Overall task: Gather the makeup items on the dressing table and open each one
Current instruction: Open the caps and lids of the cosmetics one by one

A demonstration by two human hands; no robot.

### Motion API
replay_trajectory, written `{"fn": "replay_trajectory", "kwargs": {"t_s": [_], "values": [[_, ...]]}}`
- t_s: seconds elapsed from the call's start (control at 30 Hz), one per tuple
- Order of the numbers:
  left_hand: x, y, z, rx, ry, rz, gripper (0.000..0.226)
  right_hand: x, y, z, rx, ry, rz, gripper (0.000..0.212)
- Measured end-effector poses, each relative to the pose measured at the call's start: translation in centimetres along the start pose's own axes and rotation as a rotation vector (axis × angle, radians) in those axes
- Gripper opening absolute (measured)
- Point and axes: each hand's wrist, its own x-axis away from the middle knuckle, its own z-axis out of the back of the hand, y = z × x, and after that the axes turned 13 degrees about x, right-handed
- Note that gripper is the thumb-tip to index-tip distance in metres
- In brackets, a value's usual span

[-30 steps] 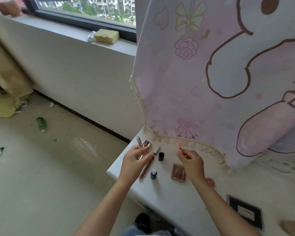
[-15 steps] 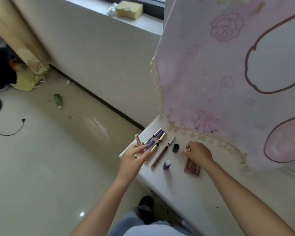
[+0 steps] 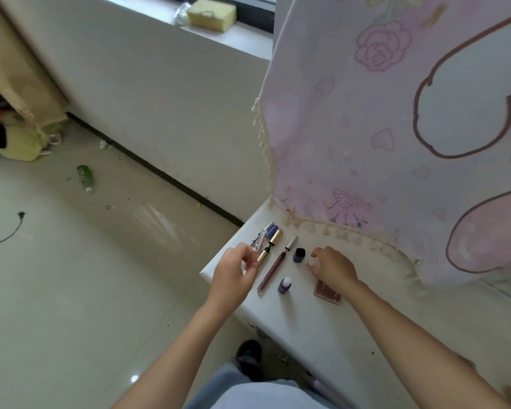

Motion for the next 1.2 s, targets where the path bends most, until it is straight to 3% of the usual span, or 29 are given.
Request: {"fn": "replay_trajectory", "kwargs": {"t_s": [0.1, 0.17, 0.23, 0.3, 0.5, 0.7, 0.77, 0.9, 1.03, 1.2], "values": [[-0.3, 0.8, -0.3, 0.122, 0.03, 0.006, 0.036, 1.7, 0.2, 2.0, -0.138, 0.028, -0.026, 0.048], [-0.3, 1.6, -0.7, 0.195, 0.007, 0.002, 0.038, 3.7, -0.2, 4.2, -0.487, 0.104, -0.001, 0.045], [-0.3, 2.3, -1.3, 0.261, -0.05, 0.018, 0.034, 6.2, -1.1, 6.6, -0.888, 0.065, 0.145, 0.038], [-0.3, 2.9, -1.9, 0.315, -0.127, 0.034, 0.03, 8.2, -1.5, 8.2, -1.054, -0.002, 0.302, 0.033], [0.6, 4.7, -3.6, 0.37, -0.292, -0.003, 0.033, 11.1, -0.6, 8.8, -1.056, 0.189, 0.271, 0.015], [2.0, 3.9, -4.7, 0.296, -0.311, -0.023, 0.029, 12.1, 0.7, 6.3, -1.02, 0.247, 0.21, 0.026], [2.5, 2.6, -4.6, 0.125, -0.227, -0.099, 0.027, 11.4, 1.2, 4.9, -0.93, 0.321, 0.122, 0.02], [3.5, -3.3, -3.7, -0.305, -0.066, -0.105, 0.067, 9.0, 1.2, 0.7, -0.721, 0.363, -0.007, 0.012], [4.3, -7.6, -2.8, -0.656, -0.129, -0.09, 0.053, 6.9, 0.3, -2.8, -0.597, 0.308, -0.022, 0.015], [4.3, -9.3, -2.5, -0.754, -0.19, -0.035, 0.055, 5.9, -0.5, -4.3, -0.521, 0.283, 0.008, 0.01]]}}
